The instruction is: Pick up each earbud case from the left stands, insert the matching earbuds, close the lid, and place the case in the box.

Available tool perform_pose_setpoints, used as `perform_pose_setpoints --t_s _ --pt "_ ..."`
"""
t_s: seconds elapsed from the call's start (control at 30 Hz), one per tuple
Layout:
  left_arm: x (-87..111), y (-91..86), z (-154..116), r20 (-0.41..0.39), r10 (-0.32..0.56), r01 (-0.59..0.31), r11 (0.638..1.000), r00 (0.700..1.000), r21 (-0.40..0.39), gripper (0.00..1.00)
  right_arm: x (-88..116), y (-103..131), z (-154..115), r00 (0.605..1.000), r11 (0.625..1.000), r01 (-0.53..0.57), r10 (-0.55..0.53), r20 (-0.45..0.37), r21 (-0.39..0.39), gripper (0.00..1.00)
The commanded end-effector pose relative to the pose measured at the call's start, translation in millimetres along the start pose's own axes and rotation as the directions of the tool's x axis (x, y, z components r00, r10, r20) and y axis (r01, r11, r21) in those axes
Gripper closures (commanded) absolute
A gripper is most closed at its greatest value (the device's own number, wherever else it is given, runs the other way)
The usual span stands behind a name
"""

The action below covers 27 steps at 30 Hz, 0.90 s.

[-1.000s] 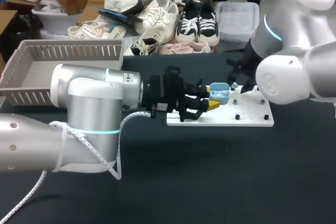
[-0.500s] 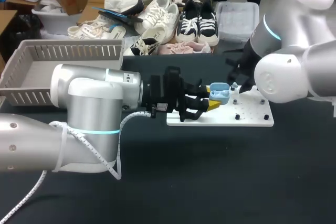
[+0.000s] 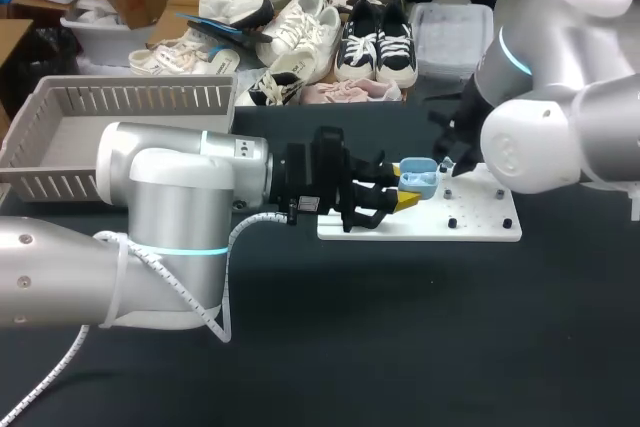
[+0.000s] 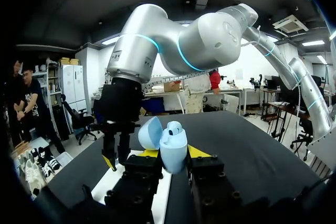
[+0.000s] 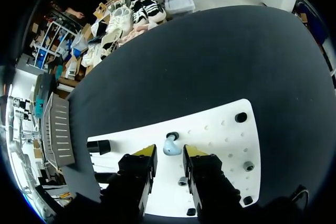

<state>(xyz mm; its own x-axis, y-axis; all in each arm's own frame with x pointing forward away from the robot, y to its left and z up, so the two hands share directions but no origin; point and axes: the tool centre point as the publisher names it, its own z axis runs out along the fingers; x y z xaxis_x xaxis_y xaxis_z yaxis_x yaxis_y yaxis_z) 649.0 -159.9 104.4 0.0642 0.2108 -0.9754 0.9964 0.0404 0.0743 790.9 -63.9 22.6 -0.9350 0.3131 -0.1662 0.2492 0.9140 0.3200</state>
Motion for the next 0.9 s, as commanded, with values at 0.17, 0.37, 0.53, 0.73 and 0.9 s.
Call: perform_pose_setpoints --t_s 0.17,0.37,0.53,0.73,0.9 --pt "0.6 -1.4 0.8 0.002 0.001 -0.001 1.0 1.0 -0.008 1.0 -0.8 2.8 0.0 1.0 1.0 -0.003 0.003 -0.004 0.005 0.72" --pt "0.6 -1.4 0.8 0.002 0.001 -0.001 1.0 1.0 -0.008 1.0 -0.4 2.0 0.1 1.0 1.0 -0.011 0.011 -0.004 0.005 0.76" --pt "0.6 -1.4 0.8 0.002 0.001 -0.001 1.0 1.0 -0.008 1.0 -0.5 -0.9 -0.7 1.0 1.0 -0.015 0.015 -0.004 0.009 0.8" --pt "0.6 -1.4 0.8 0.002 0.001 -0.001 1.0 1.0 -0.008 1.0 -0.7 -2.4 -0.9 1.0 1.0 -0.019 0.019 -0.004 0.013 0.86" --pt "0.6 -1.4 0.8 0.002 0.001 -0.001 1.0 1.0 -0.008 1.0 -0.8 -3.2 -0.3 1.0 1.0 -0.024 0.024 -0.006 0.013 1.0"
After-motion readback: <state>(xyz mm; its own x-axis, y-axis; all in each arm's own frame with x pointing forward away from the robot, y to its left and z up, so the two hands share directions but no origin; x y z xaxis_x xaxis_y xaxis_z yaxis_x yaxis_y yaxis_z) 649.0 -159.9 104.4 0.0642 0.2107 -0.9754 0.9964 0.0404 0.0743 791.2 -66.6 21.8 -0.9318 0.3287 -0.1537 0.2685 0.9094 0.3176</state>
